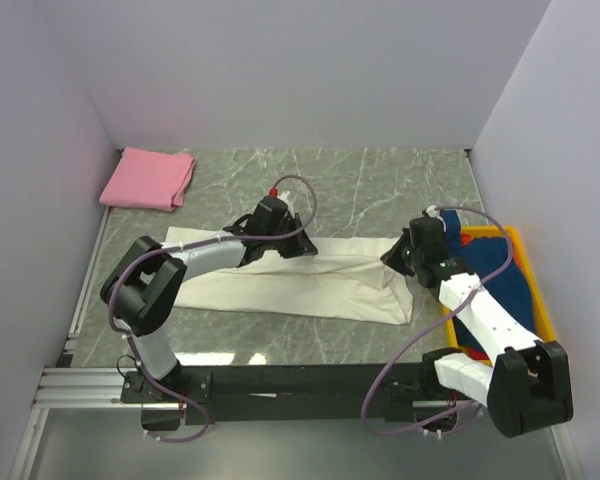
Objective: Fold and stack the t-shirts
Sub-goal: Fold the tshirt
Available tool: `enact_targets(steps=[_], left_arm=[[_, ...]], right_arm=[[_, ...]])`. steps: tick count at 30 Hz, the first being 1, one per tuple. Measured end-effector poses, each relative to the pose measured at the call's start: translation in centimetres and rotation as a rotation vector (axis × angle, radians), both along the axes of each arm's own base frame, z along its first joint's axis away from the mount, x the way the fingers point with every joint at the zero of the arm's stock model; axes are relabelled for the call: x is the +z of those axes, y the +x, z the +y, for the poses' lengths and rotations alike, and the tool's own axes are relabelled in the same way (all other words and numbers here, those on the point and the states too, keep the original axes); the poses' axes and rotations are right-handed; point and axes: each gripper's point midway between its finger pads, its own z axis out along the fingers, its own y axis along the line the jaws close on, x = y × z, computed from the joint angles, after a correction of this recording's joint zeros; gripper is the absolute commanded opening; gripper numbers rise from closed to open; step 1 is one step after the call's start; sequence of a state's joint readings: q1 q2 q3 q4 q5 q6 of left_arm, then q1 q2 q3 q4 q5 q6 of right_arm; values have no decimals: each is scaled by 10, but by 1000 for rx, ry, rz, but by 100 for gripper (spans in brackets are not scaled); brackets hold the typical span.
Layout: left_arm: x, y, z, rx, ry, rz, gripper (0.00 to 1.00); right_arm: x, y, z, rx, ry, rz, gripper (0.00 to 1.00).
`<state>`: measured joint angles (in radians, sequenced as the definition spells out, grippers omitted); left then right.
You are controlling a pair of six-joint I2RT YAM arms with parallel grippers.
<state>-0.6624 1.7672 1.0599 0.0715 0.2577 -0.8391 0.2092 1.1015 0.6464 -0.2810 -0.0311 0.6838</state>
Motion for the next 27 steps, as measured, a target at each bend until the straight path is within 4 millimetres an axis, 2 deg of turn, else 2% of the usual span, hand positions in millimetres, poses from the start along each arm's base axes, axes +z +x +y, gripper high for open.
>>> enact_targets(steps=[10,16,19,20,21,24,27], left_arm=[[-3,-42,3,-36,-4,12,1],[-10,-57,9,-39,12,14,1],[-16,-62,13,-36,24,20,1],[-18,-63,14,-37,29,23,4],[-21,-64,15,-37,34,26,6],[-27,-69,17,-37,48,32,10],[-34,-73,21,-34,64,41,13]], right_arm=[[-20,-36,7,28,14,26,0],[-34,-55,20,62,24,48,3],[-42,-64,28,83,22,65,13],[-45,-67,29,88,19,71,18],[-48,-69,31,89,19,75,29],[-53,-77,31,89,19,80,40],[-52,-79,29,78,23,65,41]])
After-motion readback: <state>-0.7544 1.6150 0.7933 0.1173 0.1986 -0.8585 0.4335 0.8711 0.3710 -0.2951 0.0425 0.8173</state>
